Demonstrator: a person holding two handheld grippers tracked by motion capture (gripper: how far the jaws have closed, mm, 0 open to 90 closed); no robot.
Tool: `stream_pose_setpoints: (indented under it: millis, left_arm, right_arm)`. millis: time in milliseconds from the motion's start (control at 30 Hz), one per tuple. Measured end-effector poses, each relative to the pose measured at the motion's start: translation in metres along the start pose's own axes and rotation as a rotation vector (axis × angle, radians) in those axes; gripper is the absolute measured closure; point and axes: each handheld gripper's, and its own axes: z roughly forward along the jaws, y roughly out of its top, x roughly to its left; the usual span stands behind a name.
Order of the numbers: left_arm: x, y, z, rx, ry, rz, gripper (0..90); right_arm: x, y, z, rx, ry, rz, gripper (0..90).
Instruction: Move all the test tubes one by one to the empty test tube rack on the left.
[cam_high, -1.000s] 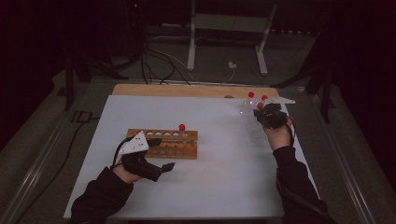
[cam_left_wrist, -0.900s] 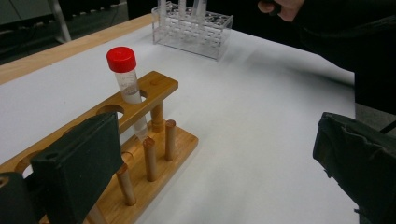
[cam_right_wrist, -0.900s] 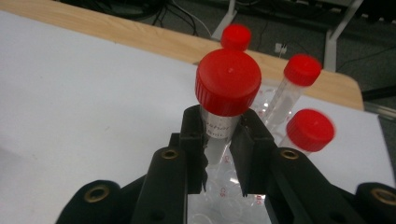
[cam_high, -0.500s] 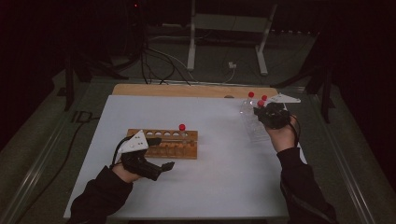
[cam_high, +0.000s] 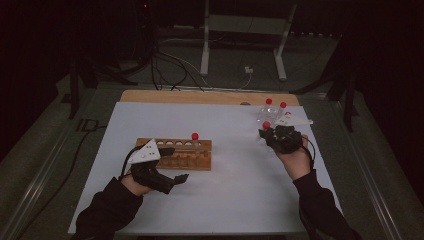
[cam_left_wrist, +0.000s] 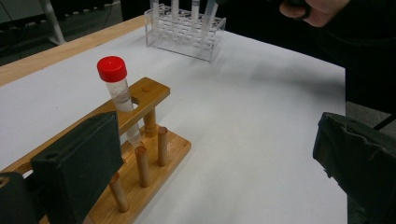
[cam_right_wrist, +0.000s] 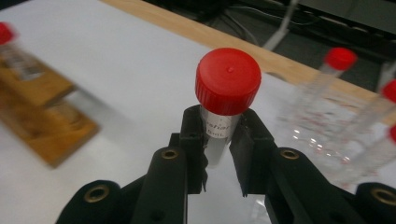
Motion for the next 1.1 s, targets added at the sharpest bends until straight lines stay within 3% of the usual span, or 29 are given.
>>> stream_pose_setpoints:
  millis: [667,1100]
  left_arm:
    - [-0.005,0.008,0.006,-0.004,-0.027,0.014,2.4]
    - [-0.013,0.013,0.020,-0.002,-0.054,0.031,7.2]
  right_arm:
    - [0.074,-0.024,-0.011,0.018,0.212,-0.104,75.4]
    - [0.113,-0.034,-0.002,0.062,0.327,-0.169,75.4]
